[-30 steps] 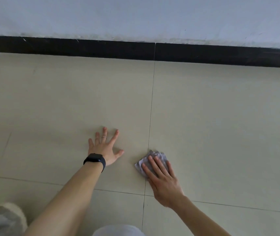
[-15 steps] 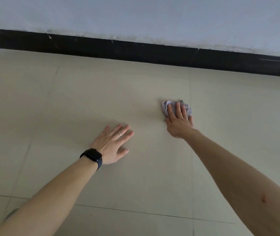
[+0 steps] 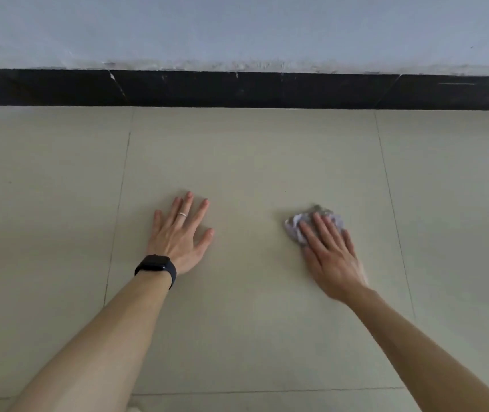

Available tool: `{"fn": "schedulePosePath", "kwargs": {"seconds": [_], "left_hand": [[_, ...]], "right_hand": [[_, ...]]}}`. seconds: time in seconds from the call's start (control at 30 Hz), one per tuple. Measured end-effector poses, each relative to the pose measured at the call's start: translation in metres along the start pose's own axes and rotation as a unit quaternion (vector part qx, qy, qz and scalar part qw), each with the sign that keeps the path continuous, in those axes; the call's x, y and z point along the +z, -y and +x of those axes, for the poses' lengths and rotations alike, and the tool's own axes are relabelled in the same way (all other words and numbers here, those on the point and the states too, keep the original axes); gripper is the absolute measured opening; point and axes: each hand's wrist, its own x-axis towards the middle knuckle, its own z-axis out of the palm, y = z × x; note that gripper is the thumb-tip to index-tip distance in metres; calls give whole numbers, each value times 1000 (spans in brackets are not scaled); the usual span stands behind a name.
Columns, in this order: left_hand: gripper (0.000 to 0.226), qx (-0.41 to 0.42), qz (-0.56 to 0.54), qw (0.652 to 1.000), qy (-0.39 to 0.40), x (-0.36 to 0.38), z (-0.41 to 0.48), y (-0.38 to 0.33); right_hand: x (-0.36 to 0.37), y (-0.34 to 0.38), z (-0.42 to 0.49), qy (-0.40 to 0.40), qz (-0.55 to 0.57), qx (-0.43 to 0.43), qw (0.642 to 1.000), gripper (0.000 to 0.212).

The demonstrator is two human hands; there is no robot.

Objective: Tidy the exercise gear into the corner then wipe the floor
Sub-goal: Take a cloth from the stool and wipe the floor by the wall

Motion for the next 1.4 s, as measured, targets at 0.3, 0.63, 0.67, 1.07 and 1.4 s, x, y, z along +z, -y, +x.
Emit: {"fn": "schedulePosePath", "kwargs": {"seconds": [0.3,0.63,0.67,1.07,1.4], "left_hand": [[75,71,35,997,-14,-32,97,50],[75,114,16,991,-60,-33,130,63],[75,114,11,991,-65,-32,132,63],[80,117,22,991,-59,-30,138,63],[81,113,15,991,-72,-28,142,66]], "right_hand": [[-3,107,99,-53,132,224,964,58],[-31,25,129,-42,44,234,970,57],[-41,16,151,-50,76,331,939,60],[-38,92,233,8,-6,1,1000,55],[-35,104,289,-114,52,299,946,63]]}}
